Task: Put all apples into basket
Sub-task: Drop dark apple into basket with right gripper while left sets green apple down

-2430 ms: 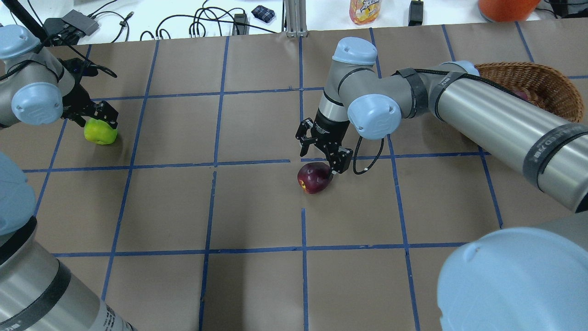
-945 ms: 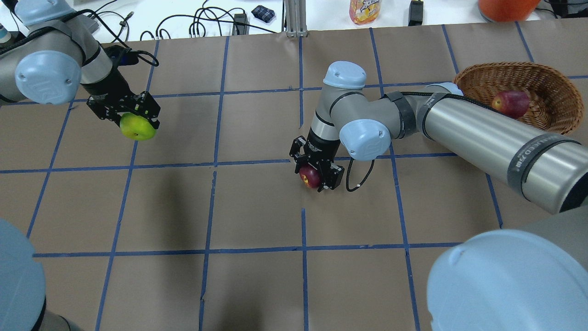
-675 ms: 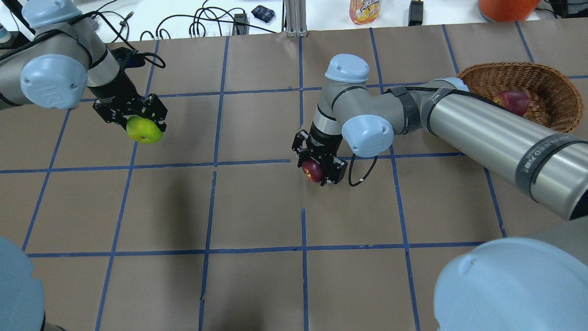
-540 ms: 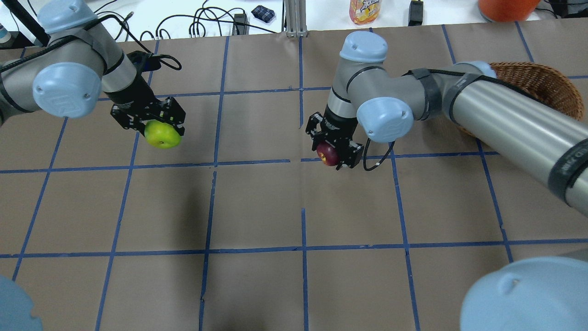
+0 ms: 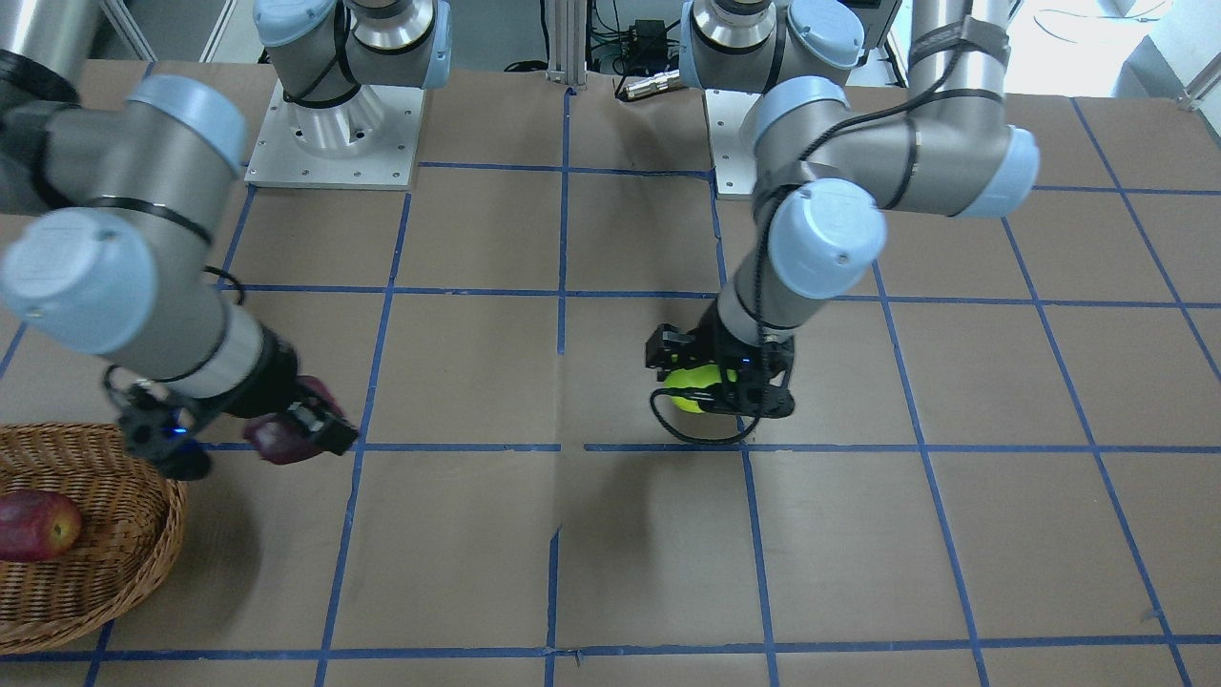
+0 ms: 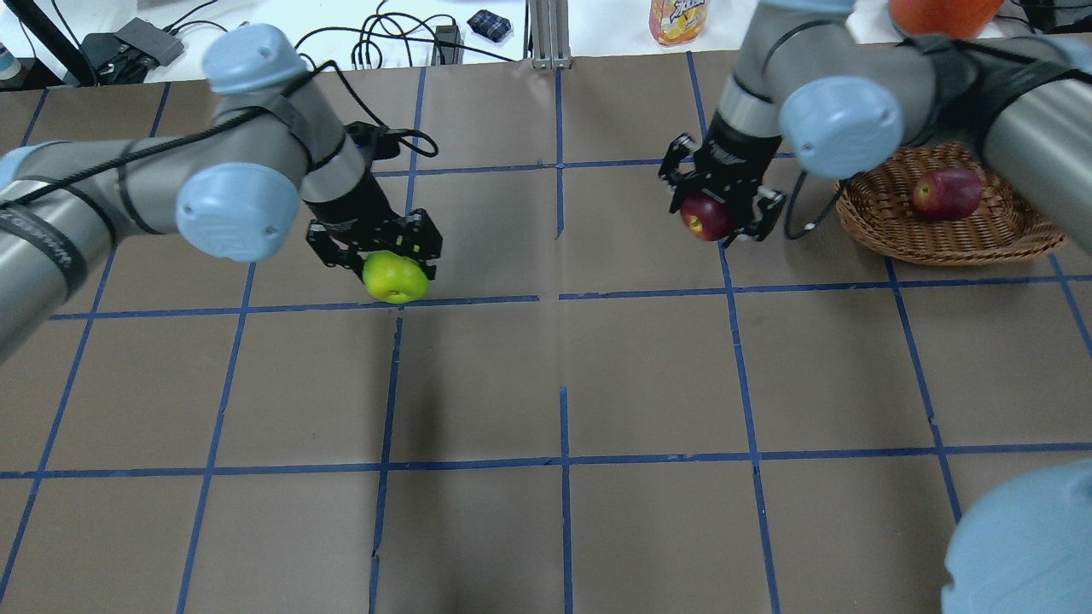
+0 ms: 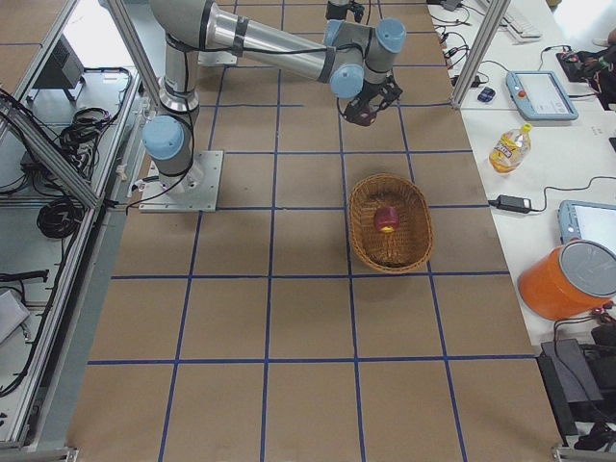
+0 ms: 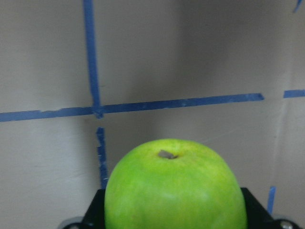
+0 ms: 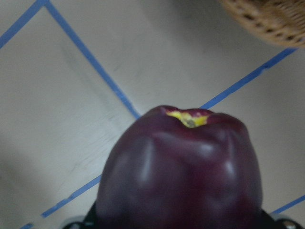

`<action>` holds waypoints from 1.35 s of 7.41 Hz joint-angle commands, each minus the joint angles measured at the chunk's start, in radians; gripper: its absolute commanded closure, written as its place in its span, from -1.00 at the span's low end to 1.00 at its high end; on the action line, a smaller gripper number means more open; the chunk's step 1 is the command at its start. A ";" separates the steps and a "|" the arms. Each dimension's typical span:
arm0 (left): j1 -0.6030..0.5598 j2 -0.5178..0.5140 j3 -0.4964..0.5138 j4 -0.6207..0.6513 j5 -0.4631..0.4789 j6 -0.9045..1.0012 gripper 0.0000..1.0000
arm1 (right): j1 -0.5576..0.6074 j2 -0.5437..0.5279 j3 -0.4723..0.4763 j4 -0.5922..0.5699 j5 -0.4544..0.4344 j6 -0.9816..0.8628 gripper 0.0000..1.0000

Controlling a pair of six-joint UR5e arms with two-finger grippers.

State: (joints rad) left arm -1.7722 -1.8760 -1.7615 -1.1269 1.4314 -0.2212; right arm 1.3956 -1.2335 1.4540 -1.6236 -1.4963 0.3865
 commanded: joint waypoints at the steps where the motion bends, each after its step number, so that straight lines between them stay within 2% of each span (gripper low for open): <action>1: -0.151 -0.084 0.000 0.149 0.000 -0.236 0.67 | -0.191 0.006 -0.076 0.054 -0.137 -0.448 1.00; 3: -0.191 -0.138 0.011 0.215 0.012 -0.279 0.60 | -0.307 0.050 -0.083 -0.002 -0.154 -0.663 1.00; 4: -0.203 -0.147 0.008 0.216 0.017 -0.276 0.33 | -0.338 0.099 -0.083 -0.100 -0.195 -0.772 1.00; 5: -0.208 -0.158 0.007 0.216 0.038 -0.267 -0.10 | -0.343 0.156 -0.092 -0.177 -0.212 -0.820 1.00; 6: -0.211 -0.163 0.007 0.217 0.040 -0.273 -0.63 | -0.345 0.210 -0.113 -0.221 -0.213 -0.824 1.00; 7: -0.213 -0.160 0.010 0.217 0.041 -0.270 -1.00 | -0.346 0.248 -0.142 -0.240 -0.214 -0.824 1.00; 9: -0.190 -0.115 0.028 0.197 0.041 -0.218 -1.00 | -0.348 0.282 -0.146 -0.242 -0.219 -0.880 1.00; 10: -0.150 -0.077 0.048 0.164 0.075 -0.190 -1.00 | -0.355 0.287 -0.141 -0.242 -0.219 -0.879 0.94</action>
State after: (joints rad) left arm -1.9586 -1.9915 -1.7324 -0.9338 1.4801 -0.4472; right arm 1.0464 -0.9594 1.3114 -1.8628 -1.7138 -0.4793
